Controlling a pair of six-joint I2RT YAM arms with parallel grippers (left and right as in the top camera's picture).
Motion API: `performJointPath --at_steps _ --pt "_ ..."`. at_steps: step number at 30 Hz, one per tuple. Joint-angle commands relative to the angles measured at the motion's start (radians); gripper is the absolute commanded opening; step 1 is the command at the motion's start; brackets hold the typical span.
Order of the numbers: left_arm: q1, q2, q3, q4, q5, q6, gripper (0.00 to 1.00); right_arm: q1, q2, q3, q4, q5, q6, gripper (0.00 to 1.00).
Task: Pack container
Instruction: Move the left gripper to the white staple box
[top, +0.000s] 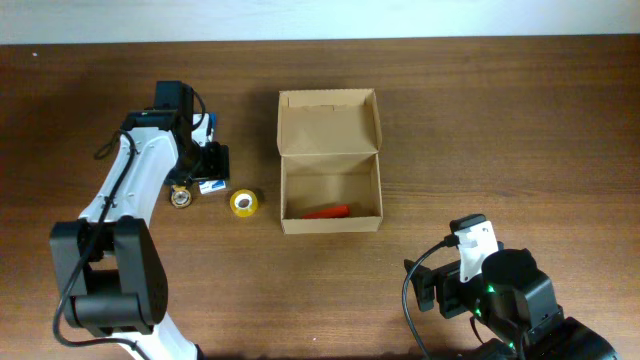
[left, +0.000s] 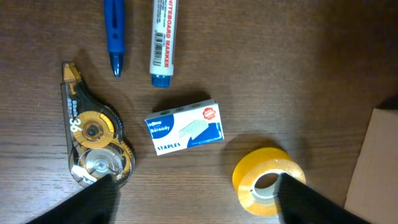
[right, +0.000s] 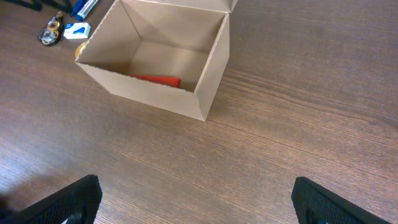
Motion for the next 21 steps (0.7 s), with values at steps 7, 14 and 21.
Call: performJointPath --at_steps 7,14,21 --pt "-0.005 -0.013 -0.010 0.024 0.016 -0.325 1.00 0.005 -0.006 -0.002 0.002 0.009 -0.004 0.99" --pt "-0.052 0.021 -0.014 0.025 -0.124 -0.522 0.94 0.005 -0.006 -0.002 0.002 0.009 -0.004 0.99" --pt "-0.051 0.122 -0.014 0.093 -0.116 -0.285 0.89 0.005 -0.006 -0.002 0.002 0.009 -0.004 0.99"
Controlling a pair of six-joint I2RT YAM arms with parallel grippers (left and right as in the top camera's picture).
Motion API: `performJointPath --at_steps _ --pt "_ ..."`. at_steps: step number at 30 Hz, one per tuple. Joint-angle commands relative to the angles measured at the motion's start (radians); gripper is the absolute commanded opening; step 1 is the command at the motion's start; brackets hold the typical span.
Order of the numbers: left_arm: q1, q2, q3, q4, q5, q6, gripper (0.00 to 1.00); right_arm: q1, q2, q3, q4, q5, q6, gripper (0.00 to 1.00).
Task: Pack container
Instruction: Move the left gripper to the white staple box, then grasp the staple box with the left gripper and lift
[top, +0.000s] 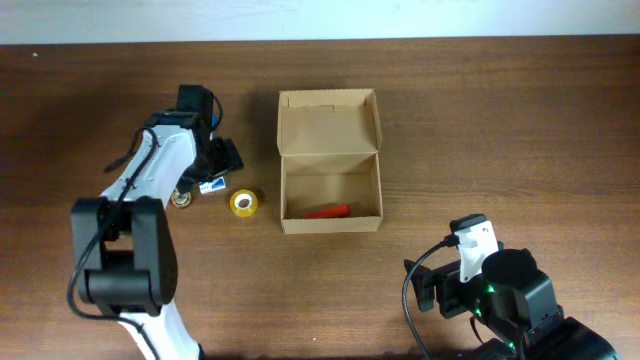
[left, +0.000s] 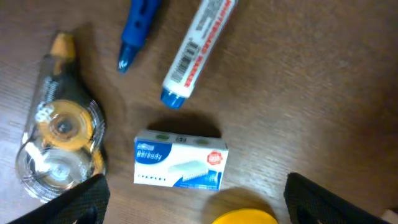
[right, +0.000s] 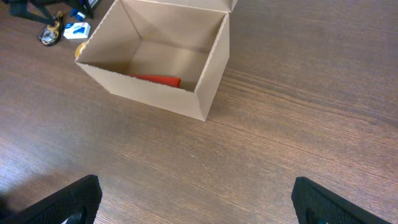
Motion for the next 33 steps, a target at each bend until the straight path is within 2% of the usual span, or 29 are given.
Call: performJointPath --at_steps 1,4,5,8,12,13,20,24,27,33 --pt "0.005 0.023 -0.010 0.018 -0.008 0.090 0.89 0.005 -0.006 -0.002 0.002 0.009 -0.004 0.99" --pt "0.005 0.052 -0.010 0.032 -0.011 0.129 0.89 0.005 -0.006 -0.002 0.002 0.009 -0.004 0.99" --pt "0.005 0.067 -0.010 0.032 -0.007 0.142 0.83 0.005 -0.006 -0.002 0.002 0.009 -0.004 0.99" --pt "0.005 0.079 -0.010 0.041 -0.008 0.187 0.74 0.005 -0.006 -0.002 0.002 0.008 -0.004 0.99" --pt "0.016 0.085 -0.010 0.050 -0.008 0.266 0.73 0.005 -0.006 -0.002 0.002 0.009 -0.004 0.99" --pt "0.022 0.085 -0.010 0.051 -0.008 0.273 0.70 0.005 -0.006 -0.002 0.002 0.009 -0.004 0.99" --pt "0.023 0.085 -0.048 0.068 -0.006 0.303 0.64 0.005 -0.006 -0.002 0.002 0.009 -0.004 0.99" --pt "0.024 0.085 -0.063 0.065 -0.008 0.314 0.44 0.005 -0.006 -0.002 0.002 0.009 -0.004 0.99" --pt "0.023 0.085 -0.063 0.051 -0.006 0.312 0.39 0.005 -0.006 -0.002 0.002 0.009 -0.004 0.99" --pt "0.019 -0.021 -0.011 -0.018 0.023 0.275 0.36 0.005 -0.006 -0.002 0.002 0.009 -0.004 0.99"
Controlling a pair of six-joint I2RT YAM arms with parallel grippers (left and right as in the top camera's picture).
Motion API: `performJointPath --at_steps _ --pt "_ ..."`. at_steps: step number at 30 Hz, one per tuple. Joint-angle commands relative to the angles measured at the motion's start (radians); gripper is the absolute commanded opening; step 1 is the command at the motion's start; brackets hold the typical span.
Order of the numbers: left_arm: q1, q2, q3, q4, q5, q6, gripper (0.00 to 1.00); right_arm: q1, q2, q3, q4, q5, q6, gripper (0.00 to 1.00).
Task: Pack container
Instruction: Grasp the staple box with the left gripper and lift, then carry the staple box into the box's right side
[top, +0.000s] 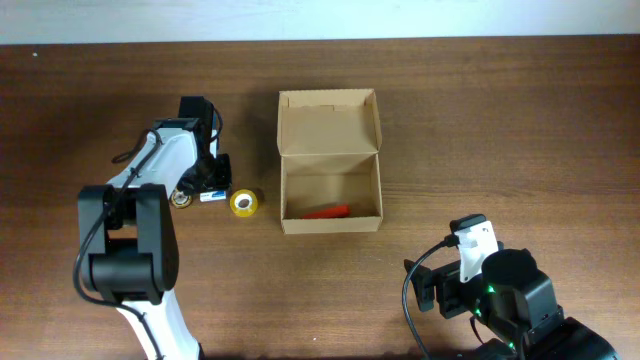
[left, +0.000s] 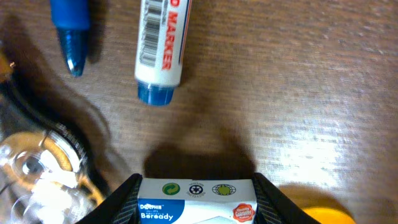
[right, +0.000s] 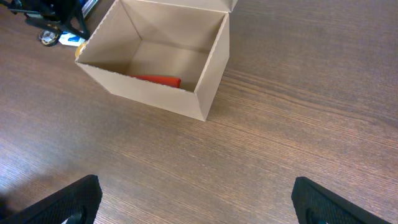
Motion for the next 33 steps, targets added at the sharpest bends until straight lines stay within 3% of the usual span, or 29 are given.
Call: performJointPath --at_steps 1,5,6,9,16,22,33 --pt "-0.011 -0.127 0.029 -0.011 0.011 -0.010 0.36 0.005 -0.006 -0.002 0.002 0.009 -0.004 0.99" --pt "-0.101 -0.272 0.090 -0.064 0.006 -0.052 0.36 0.005 -0.006 -0.002 0.002 0.009 -0.004 0.99" --pt "-0.159 -0.303 0.127 -0.087 0.003 -0.108 0.37 0.005 -0.006 -0.002 0.002 0.009 -0.004 0.99" --pt "-0.316 -0.308 0.233 -0.143 0.003 -0.119 0.36 0.005 -0.006 -0.002 0.002 0.009 -0.004 0.99" --pt "-0.568 -0.250 0.249 -0.024 0.037 0.001 0.37 0.005 -0.006 -0.002 0.002 0.009 -0.004 0.99" --pt "-0.661 -0.135 0.248 -0.020 0.035 0.089 0.32 0.005 -0.006 -0.002 0.002 0.009 -0.004 0.99" --pt "-0.667 -0.132 0.248 0.009 0.026 0.139 0.32 0.005 -0.006 -0.002 0.002 0.009 -0.004 0.99"
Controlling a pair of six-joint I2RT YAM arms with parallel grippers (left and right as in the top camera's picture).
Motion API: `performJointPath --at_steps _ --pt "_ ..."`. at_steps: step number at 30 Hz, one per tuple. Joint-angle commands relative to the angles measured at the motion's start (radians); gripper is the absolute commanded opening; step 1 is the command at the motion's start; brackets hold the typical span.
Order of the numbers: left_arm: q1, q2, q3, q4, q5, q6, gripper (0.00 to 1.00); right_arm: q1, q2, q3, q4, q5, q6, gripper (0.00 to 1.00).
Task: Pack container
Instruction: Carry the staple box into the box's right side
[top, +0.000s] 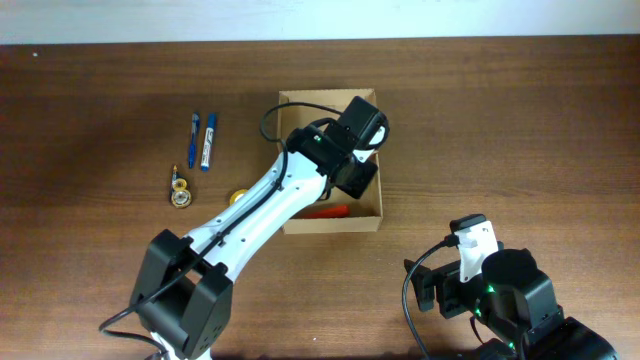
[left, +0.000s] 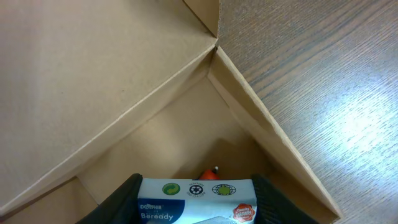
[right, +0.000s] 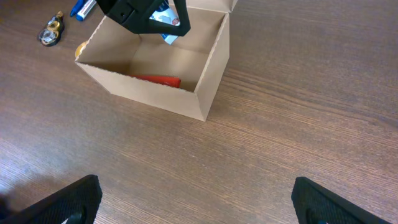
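Note:
The open cardboard box (top: 374, 200) stands mid-table with its lid folded back. My left gripper (top: 352, 176) hangs over the box's right part, shut on the blue-and-white staples box (left: 196, 200); the staples box (right: 166, 25) also shows above the box opening in the right wrist view. A red item (top: 326, 211) lies on the box floor near the front wall. My right gripper (right: 194, 199) is open low over bare table in front of the box, nothing between its fingers.
Left of the box lie a blue pen (top: 193, 134), a whiteboard marker (top: 209, 141), a correction-tape dispenser (top: 180, 189) and a yellow tape roll (top: 237, 196), the roll partly hidden by my left arm.
My left gripper, which was down on the staples box beside the tape roll, is now over the cardboard box with the staples box held in it. The right arm is unchanged.
My left gripper stood open above the stationery left of the box, then lower over the staples box, then with its fingers at both ends of it on the table. Now the staples box is held above the inside of the cardboard box. The right gripper stayed still throughout.

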Motion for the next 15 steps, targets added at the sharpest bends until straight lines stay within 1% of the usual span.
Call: performJointPath --at_steps 1,3,5,7,12,14,15 --pt "0.001 0.000 0.018 0.006 0.001 0.039 0.32 0.005 -0.006 -0.002 0.002 0.009 -0.004 0.99" --pt "0.001 0.000 0.018 0.006 0.001 0.039 0.32 0.005 -0.006 -0.002 0.002 0.009 -0.004 0.99" --pt "0.001 0.000 0.018 0.012 0.001 0.089 0.32 0.005 -0.006 -0.002 0.002 0.009 -0.004 0.99" --pt "0.001 0.000 0.018 0.024 0.001 0.168 0.32 0.005 -0.006 -0.002 0.002 0.009 -0.004 0.99" --pt "0.001 0.002 0.017 0.033 0.002 0.411 0.33 0.005 -0.006 -0.002 0.002 0.009 -0.004 0.99" --pt "-0.006 0.016 0.017 0.023 0.009 0.484 0.33 0.005 -0.006 -0.002 0.002 0.009 -0.004 0.99" --pt "-0.015 0.028 0.017 0.021 0.009 0.501 0.33 0.005 -0.006 -0.002 0.002 0.009 -0.004 0.99"
